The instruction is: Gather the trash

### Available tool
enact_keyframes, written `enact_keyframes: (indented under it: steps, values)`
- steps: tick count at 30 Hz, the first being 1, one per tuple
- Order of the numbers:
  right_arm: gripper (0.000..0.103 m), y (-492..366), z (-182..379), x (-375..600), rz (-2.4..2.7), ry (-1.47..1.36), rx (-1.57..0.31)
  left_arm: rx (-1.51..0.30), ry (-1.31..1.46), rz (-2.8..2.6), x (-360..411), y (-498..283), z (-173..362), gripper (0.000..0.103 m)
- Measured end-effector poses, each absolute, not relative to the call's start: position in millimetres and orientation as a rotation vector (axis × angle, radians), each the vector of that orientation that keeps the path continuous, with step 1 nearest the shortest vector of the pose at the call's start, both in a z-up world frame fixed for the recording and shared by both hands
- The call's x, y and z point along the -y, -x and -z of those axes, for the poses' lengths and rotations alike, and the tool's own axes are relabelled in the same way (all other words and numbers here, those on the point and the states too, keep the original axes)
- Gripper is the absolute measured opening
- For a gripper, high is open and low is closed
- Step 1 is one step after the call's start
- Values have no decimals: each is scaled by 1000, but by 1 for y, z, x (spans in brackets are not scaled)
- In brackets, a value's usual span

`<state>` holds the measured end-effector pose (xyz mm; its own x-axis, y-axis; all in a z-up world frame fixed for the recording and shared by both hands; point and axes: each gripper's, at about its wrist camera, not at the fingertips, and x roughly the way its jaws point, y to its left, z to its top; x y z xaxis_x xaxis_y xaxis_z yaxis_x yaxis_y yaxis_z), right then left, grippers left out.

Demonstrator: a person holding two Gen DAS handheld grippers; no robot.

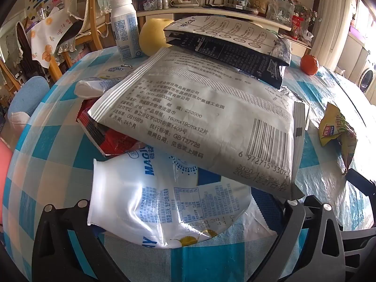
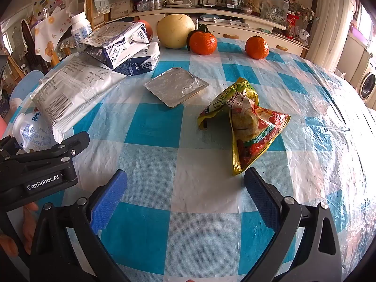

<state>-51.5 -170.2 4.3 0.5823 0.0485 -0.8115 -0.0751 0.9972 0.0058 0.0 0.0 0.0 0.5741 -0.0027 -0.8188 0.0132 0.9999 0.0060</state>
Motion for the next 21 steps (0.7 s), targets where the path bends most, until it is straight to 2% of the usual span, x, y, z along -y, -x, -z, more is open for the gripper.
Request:
enact_keyframes:
  steps: [13, 21]
  values:
    - [99, 67, -12, 180, 6, 15, -926, -959, -76, 49, 6, 24, -7, 99]
    - [99, 111, -48, 189, 55, -43, -794, -804, -120, 1, -11, 73, -52, 99]
